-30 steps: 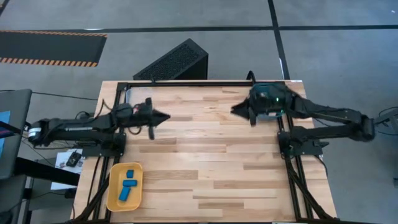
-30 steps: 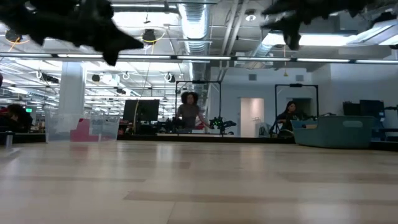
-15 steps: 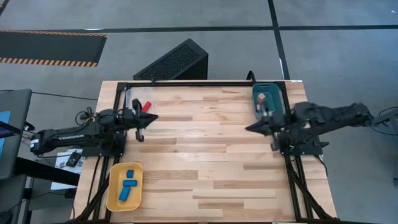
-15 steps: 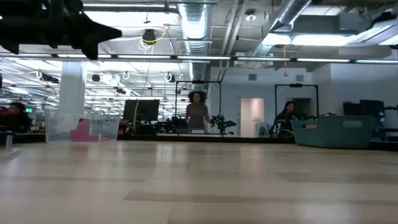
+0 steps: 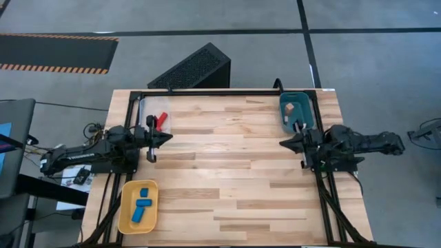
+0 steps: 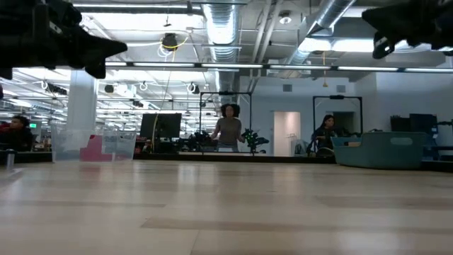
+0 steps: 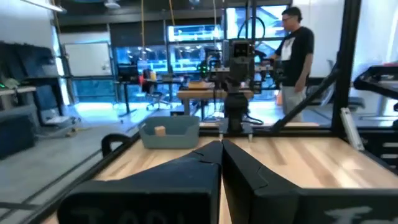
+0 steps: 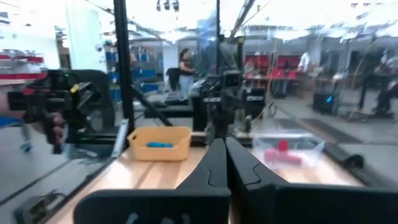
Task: Sort & place blocks by color
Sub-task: Return to Home Position
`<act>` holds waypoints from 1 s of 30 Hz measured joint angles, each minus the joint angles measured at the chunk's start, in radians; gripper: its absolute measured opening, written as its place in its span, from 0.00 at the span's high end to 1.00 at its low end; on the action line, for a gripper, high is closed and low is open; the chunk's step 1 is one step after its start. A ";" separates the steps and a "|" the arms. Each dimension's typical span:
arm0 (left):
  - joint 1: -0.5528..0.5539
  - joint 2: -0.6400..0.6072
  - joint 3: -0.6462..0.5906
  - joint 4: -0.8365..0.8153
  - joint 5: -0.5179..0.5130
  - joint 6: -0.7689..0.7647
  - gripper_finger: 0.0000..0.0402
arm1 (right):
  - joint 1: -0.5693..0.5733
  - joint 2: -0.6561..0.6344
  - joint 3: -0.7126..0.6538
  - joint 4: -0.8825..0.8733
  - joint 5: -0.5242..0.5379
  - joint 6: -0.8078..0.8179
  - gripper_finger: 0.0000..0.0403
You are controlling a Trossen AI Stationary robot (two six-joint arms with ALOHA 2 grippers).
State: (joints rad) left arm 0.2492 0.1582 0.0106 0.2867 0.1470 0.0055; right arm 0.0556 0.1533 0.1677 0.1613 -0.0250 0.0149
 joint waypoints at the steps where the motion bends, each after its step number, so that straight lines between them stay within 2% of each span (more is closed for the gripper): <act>1: 0.000 -0.012 0.001 -0.014 -0.005 0.001 1.00 | -0.004 -0.013 -0.015 0.012 0.000 -0.011 0.99; 9: 0.000 -0.123 0.002 -0.108 0.015 0.017 1.00 | -0.031 -0.153 -0.028 -0.127 -0.030 -0.051 0.99; 11: 0.000 -0.157 0.002 -0.146 0.015 0.027 1.00 | -0.031 -0.152 -0.027 -0.142 -0.033 -0.064 0.99; 14: -0.001 -0.156 0.002 -0.207 0.015 0.032 1.00 | -0.032 -0.151 -0.039 -0.107 -0.060 -0.064 0.99; 19: -0.001 -0.155 0.000 -0.225 0.026 0.047 1.00 | -0.031 -0.149 -0.152 0.046 -0.084 0.001 0.99; 30: -0.001 -0.141 -0.001 -0.225 0.032 0.053 1.00 | -0.038 -0.148 -0.159 -0.010 -0.074 0.061 0.95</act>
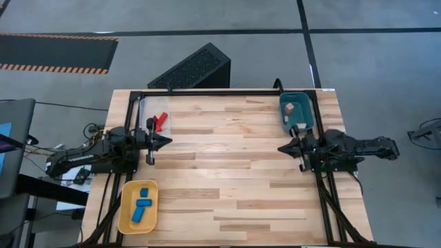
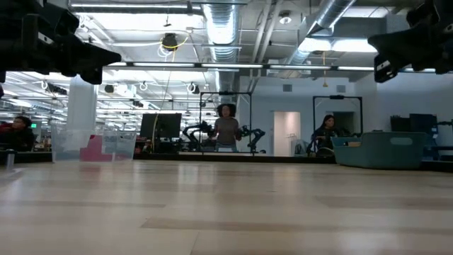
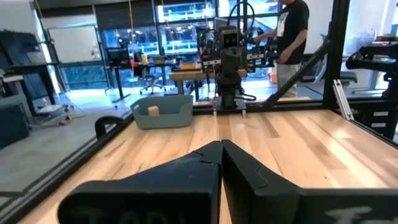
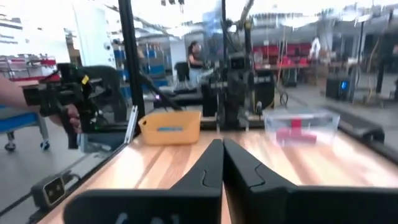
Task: Sort & place blocks by color
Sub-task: Return to Home Position
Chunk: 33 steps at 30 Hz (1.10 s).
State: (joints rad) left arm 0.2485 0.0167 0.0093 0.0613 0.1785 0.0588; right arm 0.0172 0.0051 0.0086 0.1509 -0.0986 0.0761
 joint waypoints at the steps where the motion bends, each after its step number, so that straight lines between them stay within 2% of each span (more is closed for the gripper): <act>1: 0.000 0.004 0.000 -0.002 0.000 -0.004 1.00 | 0.000 0.000 0.000 -0.018 0.000 0.007 0.94; 8: 0.000 0.033 -0.001 0.000 0.004 -0.069 1.00 | 0.000 0.001 -0.001 -0.106 0.008 0.011 0.91; 14: -0.043 0.033 -0.002 0.037 0.104 -0.134 1.00 | 0.001 0.001 -0.001 -0.105 0.007 -0.002 0.91; 17: -0.099 0.033 -0.002 0.011 0.034 -0.114 1.00 | 0.001 0.001 -0.001 -0.105 0.006 -0.002 0.91; 24: -0.195 0.035 -0.003 -0.034 -0.208 -0.086 1.00 | 0.001 0.001 -0.002 -0.106 0.005 0.005 0.91; 33: -0.210 0.037 -0.003 -0.027 -0.228 -0.195 1.00 | 0.001 0.001 -0.002 -0.106 0.003 0.005 0.91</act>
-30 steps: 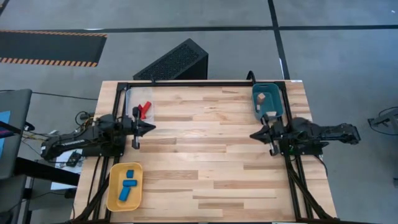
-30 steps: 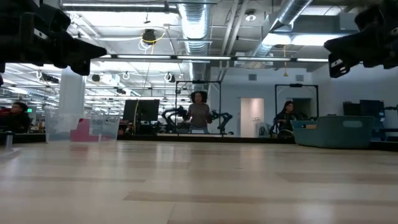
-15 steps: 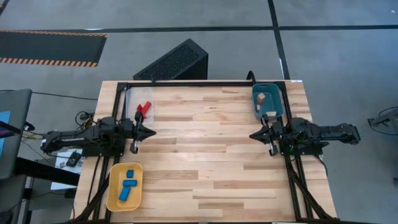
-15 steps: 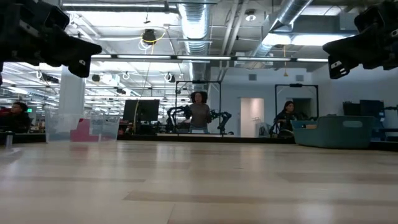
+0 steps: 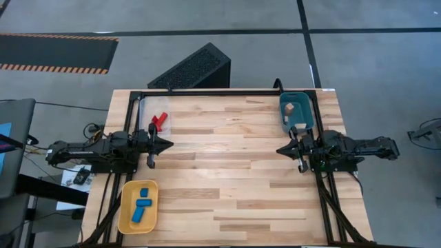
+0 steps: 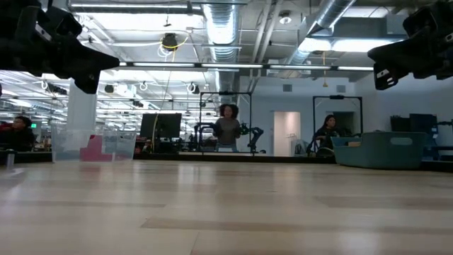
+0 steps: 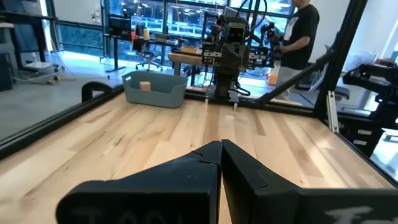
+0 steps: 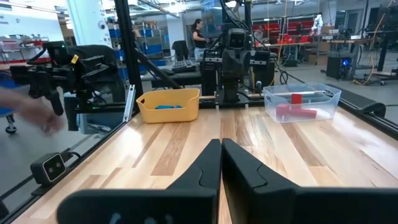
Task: Sort & place blocks by color
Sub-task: Return to Home Position
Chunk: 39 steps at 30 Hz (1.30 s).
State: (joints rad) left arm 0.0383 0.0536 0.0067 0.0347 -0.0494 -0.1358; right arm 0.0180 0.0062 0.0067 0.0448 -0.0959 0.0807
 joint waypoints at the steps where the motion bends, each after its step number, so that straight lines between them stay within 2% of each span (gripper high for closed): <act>1: 0.000 0.000 0.000 0.000 0.000 0.003 1.00 | 0.000 0.000 0.000 0.000 0.000 0.000 0.91; 39: 0.000 0.000 0.000 0.001 0.001 0.019 1.00 | 0.000 0.000 -0.001 -0.002 0.000 -0.001 0.91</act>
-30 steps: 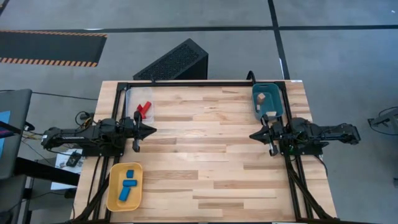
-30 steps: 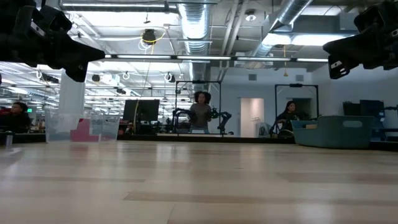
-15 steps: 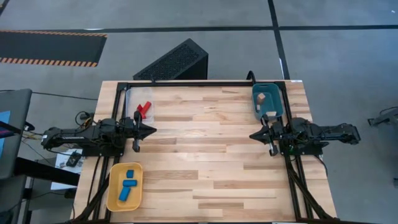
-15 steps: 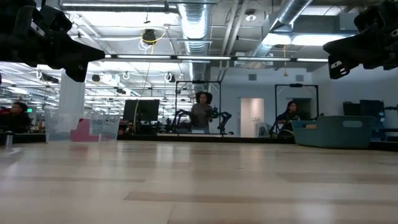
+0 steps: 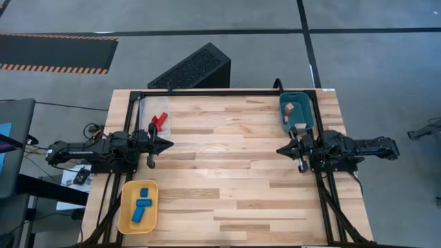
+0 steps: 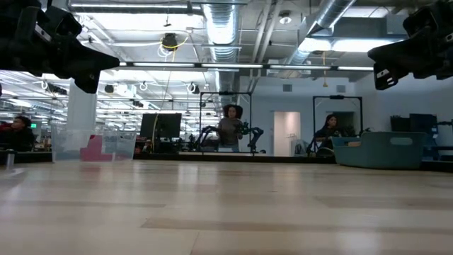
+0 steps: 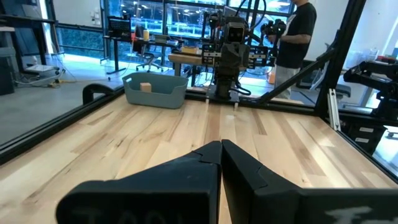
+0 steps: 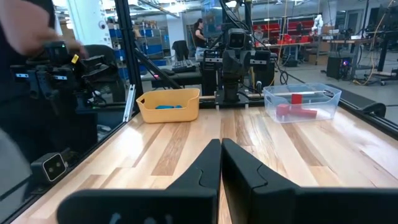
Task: Sort & place blocks by color
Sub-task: Return to Home Position
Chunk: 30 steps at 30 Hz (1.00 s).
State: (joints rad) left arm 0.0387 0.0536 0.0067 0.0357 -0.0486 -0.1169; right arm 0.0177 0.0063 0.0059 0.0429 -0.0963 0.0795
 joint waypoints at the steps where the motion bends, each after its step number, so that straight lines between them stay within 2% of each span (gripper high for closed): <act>1: 0.000 0.000 0.000 0.000 0.000 0.000 1.00 | 0.000 0.000 0.000 0.000 0.000 0.000 0.91; 30: 0.000 -0.032 0.000 0.000 0.000 0.000 1.00 | 0.000 0.000 0.000 0.000 0.000 0.000 0.91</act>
State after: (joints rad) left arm 0.0391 0.0216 0.0063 0.0357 -0.0486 -0.1169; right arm 0.0181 0.0062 0.0059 0.0427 -0.0965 0.0795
